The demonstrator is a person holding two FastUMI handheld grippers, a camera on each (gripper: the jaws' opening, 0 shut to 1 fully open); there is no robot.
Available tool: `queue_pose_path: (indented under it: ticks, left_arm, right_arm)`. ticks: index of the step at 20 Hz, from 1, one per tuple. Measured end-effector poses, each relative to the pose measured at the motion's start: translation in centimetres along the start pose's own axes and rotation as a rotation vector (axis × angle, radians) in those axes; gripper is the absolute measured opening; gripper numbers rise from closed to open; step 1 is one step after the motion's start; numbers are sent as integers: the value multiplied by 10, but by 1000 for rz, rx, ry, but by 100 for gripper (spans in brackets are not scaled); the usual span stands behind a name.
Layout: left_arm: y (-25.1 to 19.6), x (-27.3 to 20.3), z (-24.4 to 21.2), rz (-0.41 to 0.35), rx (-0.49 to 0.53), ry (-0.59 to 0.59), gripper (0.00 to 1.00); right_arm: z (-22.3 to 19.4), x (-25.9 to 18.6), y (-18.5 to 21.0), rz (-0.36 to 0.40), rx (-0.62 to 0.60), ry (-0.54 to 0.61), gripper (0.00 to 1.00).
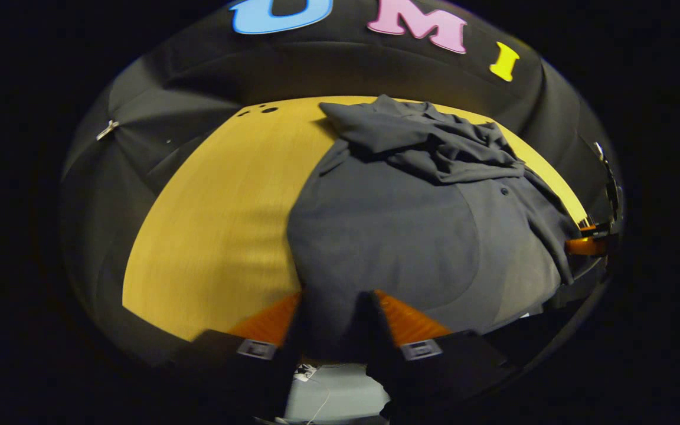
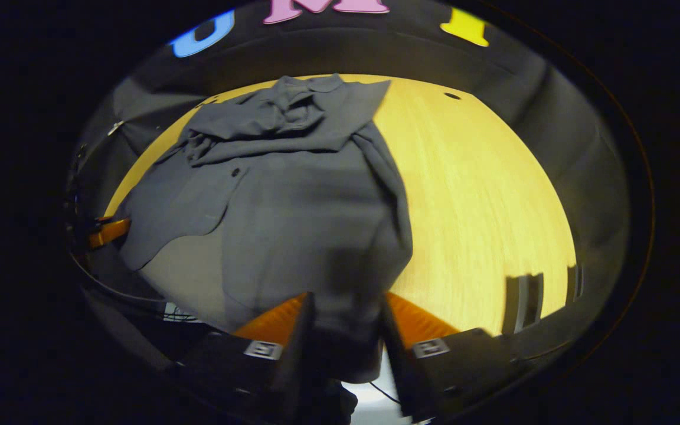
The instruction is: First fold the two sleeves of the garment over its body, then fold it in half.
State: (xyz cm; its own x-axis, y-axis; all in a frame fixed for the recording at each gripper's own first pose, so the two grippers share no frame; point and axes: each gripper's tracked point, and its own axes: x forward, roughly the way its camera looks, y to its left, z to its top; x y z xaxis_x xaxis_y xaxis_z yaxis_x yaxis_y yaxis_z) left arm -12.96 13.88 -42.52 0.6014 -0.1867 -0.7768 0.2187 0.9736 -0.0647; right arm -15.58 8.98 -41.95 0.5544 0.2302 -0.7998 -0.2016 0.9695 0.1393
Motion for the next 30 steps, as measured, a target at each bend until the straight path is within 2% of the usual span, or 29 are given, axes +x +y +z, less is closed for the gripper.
queue_pose_path:
  ticks: [2, 3, 6, 12, 20, 30]
  left_arm:
    - [-1, 6, 7, -16, 5, 23, 11]
    - [0, 6, 8, -26, 0, 41, 7]
    - [3, 0, 18, -29, -61, 43, 6]
    - [-1, -35, 77, -21, -60, -134, 5]
    - [11, -58, 184, -8, -130, -322, 5]
    - [16, -42, 291, -2, -132, -448, 5]
  right_arm:
    - [6, 3, 8, 40, 19, 16, 8]
    - [10, 7, 7, 49, 19, 18, 7]
    - [24, -1, 12, 70, 36, -24, 5]
    - [82, -46, 8, 113, 150, -215, 5]
    - [190, -82, -14, 111, 187, -428, 5]
    - [288, -78, -32, 90, 144, -517, 5]
